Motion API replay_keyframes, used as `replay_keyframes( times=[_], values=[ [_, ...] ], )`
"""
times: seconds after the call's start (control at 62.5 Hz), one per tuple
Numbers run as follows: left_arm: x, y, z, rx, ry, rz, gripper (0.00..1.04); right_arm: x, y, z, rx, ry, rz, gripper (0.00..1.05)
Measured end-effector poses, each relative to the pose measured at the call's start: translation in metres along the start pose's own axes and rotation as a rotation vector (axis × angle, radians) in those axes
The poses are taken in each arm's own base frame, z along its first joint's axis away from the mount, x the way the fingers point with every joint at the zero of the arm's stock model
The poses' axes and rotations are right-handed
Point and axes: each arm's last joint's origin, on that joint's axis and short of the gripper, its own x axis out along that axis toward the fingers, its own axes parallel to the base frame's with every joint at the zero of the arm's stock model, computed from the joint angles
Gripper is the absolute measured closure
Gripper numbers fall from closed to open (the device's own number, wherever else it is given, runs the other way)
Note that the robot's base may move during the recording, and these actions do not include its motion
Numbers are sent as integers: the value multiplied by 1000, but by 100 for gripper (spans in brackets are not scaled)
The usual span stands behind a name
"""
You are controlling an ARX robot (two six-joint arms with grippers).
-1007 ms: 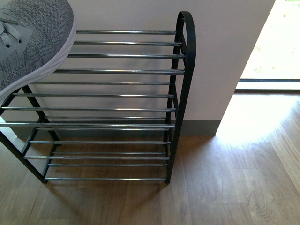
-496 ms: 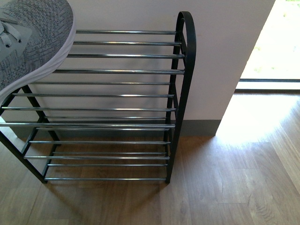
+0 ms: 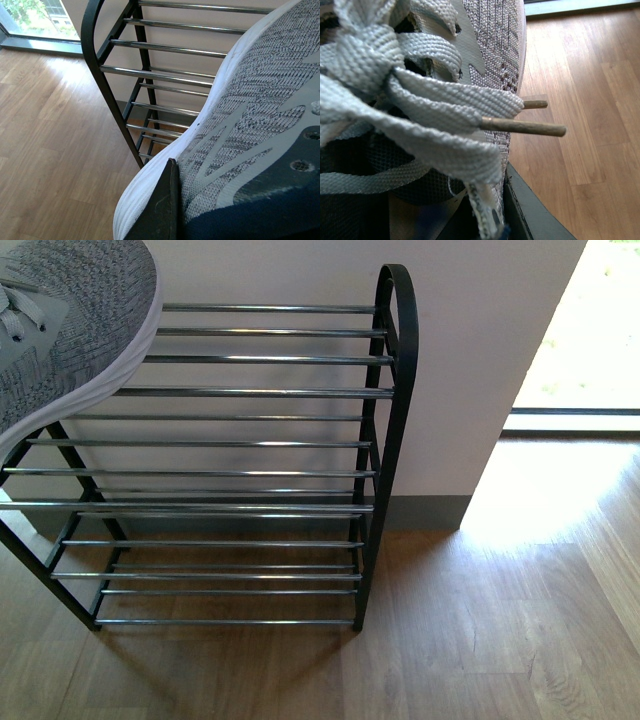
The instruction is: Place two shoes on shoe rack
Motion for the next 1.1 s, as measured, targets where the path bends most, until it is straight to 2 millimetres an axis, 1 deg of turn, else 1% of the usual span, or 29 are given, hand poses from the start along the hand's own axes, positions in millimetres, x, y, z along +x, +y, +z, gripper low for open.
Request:
replay_keyframes(
  times=[0.336,0.368,0.384,0.416,0.48,0.512,0.576,0.688,0.751,0.863,0.943,1.007,1.087,1.103],
  values=[
    [0,0,0,0,0,0,103,0,0,0,0,0,0,102],
    [1,-1,-2,0,-32,26,103,0,0,0,0,0,0,102],
    [2,-2,-4,-28,-104,68,103,0,0,0,0,0,0,102],
    [1,-3,-4,-73,-186,103,103,0,0,0,0,0,0,102],
    [-4,-7,3,-158,-243,108,103,0,0,0,0,0,0,102],
    [-8,-10,10,-225,-242,90,103,0,0,0,0,0,0,102],
    [-14,-20,18,-300,-224,40,103,0,0,0,0,0,0,102],
    [-18,-32,30,-490,-126,-81,103,0,0,0,0,0,0,102],
    [-13,-38,35,-586,-70,-120,103,0,0,0,0,0,0,102],
    [-3,-48,40,-656,0,-158,103,0,0,0,0,0,0,102],
    [14,-56,46,-728,60,-156,103,0,0,0,0,0,0,102],
    [23,-57,46,-770,82,-141,103,0,0,0,0,0,0,102],
    [39,-58,46,-799,118,-113,103,0,0,0,0,0,0,102],
    [44,-59,46,-801,129,-101,103,0,0,0,0,0,0,102]
  ],
)
